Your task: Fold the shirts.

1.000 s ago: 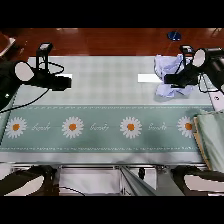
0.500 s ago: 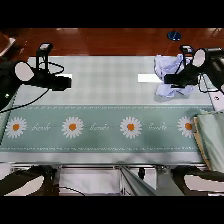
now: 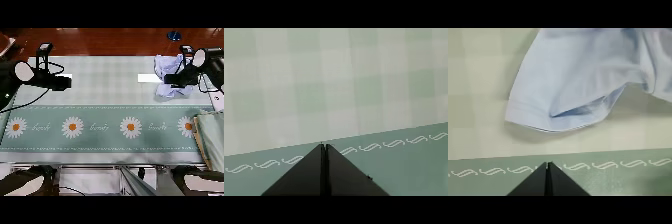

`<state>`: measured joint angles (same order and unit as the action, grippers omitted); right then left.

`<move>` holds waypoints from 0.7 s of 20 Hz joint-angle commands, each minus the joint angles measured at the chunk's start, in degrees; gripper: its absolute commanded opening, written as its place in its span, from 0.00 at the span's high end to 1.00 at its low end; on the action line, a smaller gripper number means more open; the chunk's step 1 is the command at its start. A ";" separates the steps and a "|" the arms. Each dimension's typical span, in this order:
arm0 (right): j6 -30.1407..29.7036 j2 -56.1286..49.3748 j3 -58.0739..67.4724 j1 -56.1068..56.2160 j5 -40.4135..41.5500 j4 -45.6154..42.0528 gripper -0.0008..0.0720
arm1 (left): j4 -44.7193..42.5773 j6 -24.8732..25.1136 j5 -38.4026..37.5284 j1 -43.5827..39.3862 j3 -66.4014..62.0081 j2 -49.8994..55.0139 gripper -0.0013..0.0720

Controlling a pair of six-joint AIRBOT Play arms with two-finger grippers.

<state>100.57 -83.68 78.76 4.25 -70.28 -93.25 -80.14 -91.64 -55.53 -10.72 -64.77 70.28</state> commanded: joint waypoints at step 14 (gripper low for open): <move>15.50 -6.01 0.55 -12.20 32.20 -20.63 0.42 | 0.04 -0.22 19.21 -0.02 0.00 6.67 0.29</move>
<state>110.48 -86.63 78.89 -3.07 -44.23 -113.27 -80.12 -91.77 -38.63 -10.72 -64.77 75.77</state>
